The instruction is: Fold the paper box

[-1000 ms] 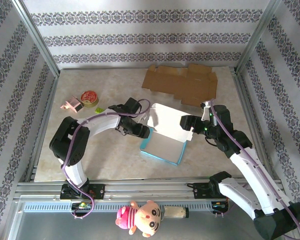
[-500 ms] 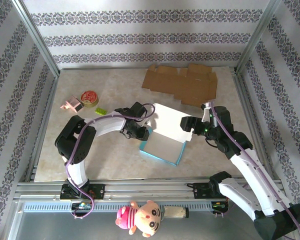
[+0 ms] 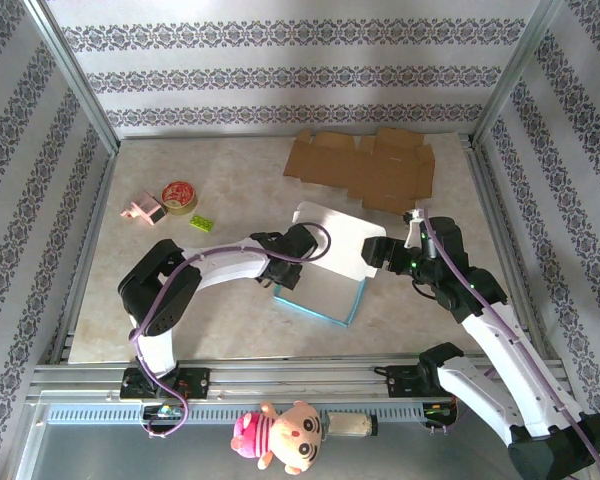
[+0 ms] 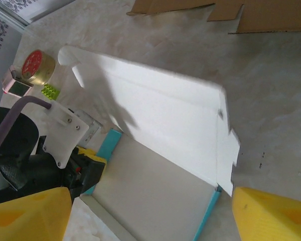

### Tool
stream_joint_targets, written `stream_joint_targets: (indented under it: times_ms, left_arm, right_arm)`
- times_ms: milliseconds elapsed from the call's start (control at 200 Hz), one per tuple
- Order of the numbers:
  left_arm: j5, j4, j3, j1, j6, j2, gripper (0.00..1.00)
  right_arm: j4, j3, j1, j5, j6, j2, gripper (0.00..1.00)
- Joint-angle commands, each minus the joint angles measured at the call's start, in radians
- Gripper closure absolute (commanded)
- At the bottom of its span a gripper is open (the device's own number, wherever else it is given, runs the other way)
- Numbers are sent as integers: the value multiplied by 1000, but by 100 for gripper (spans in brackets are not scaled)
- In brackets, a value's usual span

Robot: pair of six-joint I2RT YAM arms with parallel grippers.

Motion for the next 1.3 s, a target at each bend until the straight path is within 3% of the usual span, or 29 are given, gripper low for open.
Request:
stream_joint_targets:
  times_ms: [0, 30, 325, 400, 480, 700, 954, 1109, 1204, 1294]
  left_arm:
    - [-110, -51, -11, -1, -14, 36, 89]
    - [-108, -52, -10, 1, -19, 44, 100]
    - [-119, -20, -33, 1, -49, 11, 100]
    - [-86, -13, -24, 8, -47, -27, 85]
    - [-62, -16, -4, 17, -46, -54, 79]
    - [-13, -10, 18, 45, -57, -88, 76]
    - [19, 3, 30, 74, -62, -24, 75]
    - [28, 28, 30, 78, -58, 17, 81]
    - [20, 27, 24, 78, -60, 44, 95]
    - [-4, 48, -14, 78, -64, 52, 98]
  right_arm:
    - [4, -10, 5, -10, -3, -5, 16]
    - [5, -10, 6, -13, -2, -5, 16]
    - [10, -13, 6, -7, 3, -10, 16]
    - [14, -10, 5, -5, 2, -9, 16]
    - [18, -6, 5, -6, 0, -4, 16]
    - [18, -4, 5, -13, 2, 3, 16]
    - [22, -4, 4, -14, 15, 1, 16]
    - [19, -8, 5, -17, 18, -1, 16]
    - [19, -10, 5, -21, 23, -1, 16]
    - [19, -8, 6, -32, 24, -2, 15]
